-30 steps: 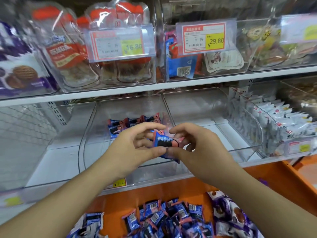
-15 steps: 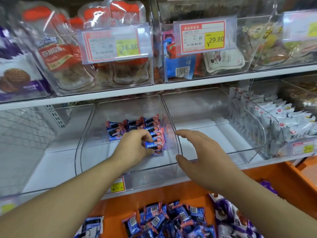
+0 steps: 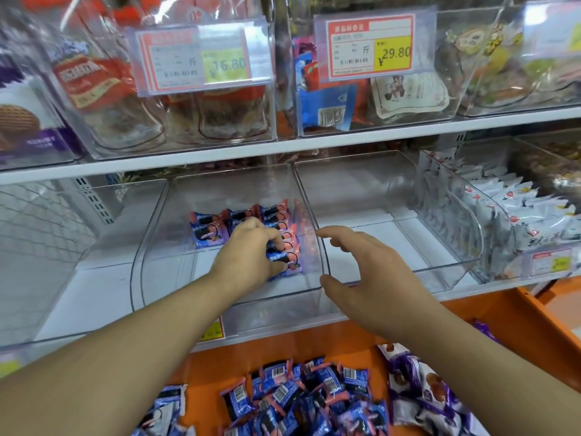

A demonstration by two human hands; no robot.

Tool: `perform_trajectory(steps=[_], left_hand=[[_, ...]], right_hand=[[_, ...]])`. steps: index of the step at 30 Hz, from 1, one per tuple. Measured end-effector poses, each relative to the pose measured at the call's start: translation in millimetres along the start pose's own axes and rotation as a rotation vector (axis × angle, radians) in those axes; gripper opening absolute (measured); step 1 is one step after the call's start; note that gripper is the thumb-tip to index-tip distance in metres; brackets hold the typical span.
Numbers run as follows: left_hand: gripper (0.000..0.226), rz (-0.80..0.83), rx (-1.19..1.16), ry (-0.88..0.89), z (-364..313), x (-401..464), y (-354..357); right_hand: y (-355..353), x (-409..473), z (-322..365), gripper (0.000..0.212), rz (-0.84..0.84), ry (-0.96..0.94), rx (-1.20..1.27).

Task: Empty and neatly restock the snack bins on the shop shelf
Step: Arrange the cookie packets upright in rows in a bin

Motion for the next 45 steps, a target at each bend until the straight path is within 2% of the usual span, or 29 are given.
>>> perform_trajectory(steps=[3,6,8,10,13,15,18,20,23,26,29,33,35,39,45], left_hand=[[0.029,-0.033,-0.050,-0.007,-5,-10,-13],[0.021,-0.171,-0.211,0.021,-20,-39,-43],[0.017,-0.235,-0.290,0.075,-30,-76,-60],[0.015,-0.212,-0.363,0.116,-32,-119,-60],[0.017,-0.061,-0.422,0.077,-12,-179,-27],[0.019,0.076,-0.381,-0.021,17,-213,14],[0.016,0.324,-0.278,-0.170,57,-246,78],[0.024,0.431,-0.207,-0.218,73,-256,111],[0.042,0.501,-0.226,-0.255,85,-261,153],[0.057,0.533,-0.206,-0.248,98,-258,192],[0.061,0.591,-0.136,-0.250,108,-253,221],[0.045,0.621,-0.144,-0.261,111,-253,236],[0.035,0.623,-0.147,-0.247,111,-253,234],[0.031,0.617,-0.199,-0.320,114,-253,207],[0.033,0.470,-0.458,-0.460,102,-235,100]], right_hand=[[-1,-1,1,0.068,0.015,-0.008,-0.012],[-9,-2,4,0.070,-0.079,-0.036,0.004],[-12,-9,15,0.062,-0.155,-0.113,0.017],[-5,-24,32,0.050,-0.149,-0.237,0.063],[40,-49,42,0.034,0.058,-0.354,0.009],[85,-66,24,0.030,0.238,-0.316,-0.102],[146,-95,-21,0.037,0.575,-0.167,-0.296],[175,-113,-49,0.047,0.764,-0.101,-0.432],[209,-127,-79,0.056,0.866,-0.016,-0.474],[242,-133,-104,0.056,0.886,0.045,-0.454],[260,-136,-123,0.053,0.822,0.069,-0.519],[272,-141,-133,0.047,0.753,0.074,-0.553],[272,-139,-133,0.043,0.781,0.080,-0.507],[251,-121,-122,0.043,0.808,0.161,-0.384],[184,-80,-47,0.026,0.638,0.206,0.024]])
Point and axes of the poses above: each hand's wrist, its own x-axis towards the middle knuckle, its own y-axis out of the palm, z = x × y, the point moved 6 cm from there along x, towards the middle knuckle, and after that the axes turned 1 degree about y, right-handed, at the moved point
